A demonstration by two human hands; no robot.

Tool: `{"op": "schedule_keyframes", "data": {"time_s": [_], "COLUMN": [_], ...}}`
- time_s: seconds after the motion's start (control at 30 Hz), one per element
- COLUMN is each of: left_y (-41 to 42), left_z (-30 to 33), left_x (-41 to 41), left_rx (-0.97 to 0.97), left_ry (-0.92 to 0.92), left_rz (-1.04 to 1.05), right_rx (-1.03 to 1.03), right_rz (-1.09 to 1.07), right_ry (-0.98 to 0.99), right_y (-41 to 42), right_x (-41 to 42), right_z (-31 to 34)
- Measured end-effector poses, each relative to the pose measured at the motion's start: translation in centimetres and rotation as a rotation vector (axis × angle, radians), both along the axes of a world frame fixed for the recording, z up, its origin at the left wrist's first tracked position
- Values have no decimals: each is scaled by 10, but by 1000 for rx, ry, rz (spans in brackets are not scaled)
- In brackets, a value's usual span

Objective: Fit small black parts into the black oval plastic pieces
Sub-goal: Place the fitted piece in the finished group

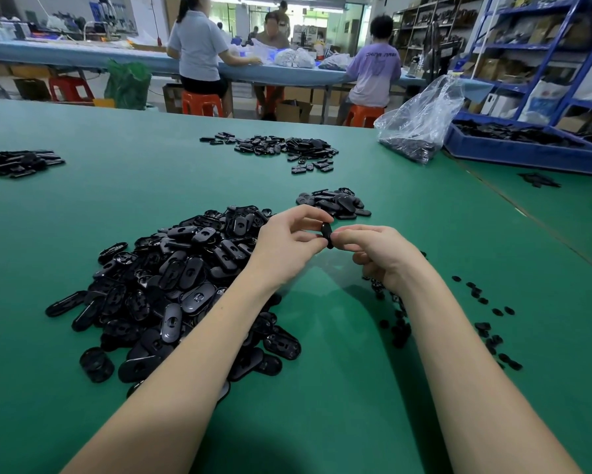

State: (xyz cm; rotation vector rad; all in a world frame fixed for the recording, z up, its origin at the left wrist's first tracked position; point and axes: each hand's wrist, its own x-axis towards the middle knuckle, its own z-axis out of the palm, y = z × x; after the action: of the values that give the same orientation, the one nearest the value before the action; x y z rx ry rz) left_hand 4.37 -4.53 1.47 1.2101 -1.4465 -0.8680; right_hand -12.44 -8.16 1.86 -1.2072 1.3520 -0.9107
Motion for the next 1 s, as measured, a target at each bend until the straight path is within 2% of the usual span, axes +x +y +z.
{"op": "schedule_keyframes", "data": {"time_s": [0.2, 0.33, 0.4, 0.53, 0.67, 1.0], "left_y": [1, 0, -2, -4, -4, -5], "left_z": [4, 5, 6, 4, 2, -3], "left_x": [2, 3, 3, 8, 12, 7], "left_rx": [12, 145, 191, 188, 228, 214], "left_ry": [61, 256, 297, 126, 129, 55], "left_rz": [2, -32, -33, 1, -47, 2], "right_rx": [-1, -7, -44, -118, -164, -230], "right_rz": [3, 62, 83, 76, 110, 83], "right_ry": [19, 30, 60, 147, 200, 279], "right_y": [5, 10, 12, 13, 14, 6], "right_x": [0, -2, -2, 0, 2, 3], "right_z": [3, 4, 6, 8, 10, 5]}}
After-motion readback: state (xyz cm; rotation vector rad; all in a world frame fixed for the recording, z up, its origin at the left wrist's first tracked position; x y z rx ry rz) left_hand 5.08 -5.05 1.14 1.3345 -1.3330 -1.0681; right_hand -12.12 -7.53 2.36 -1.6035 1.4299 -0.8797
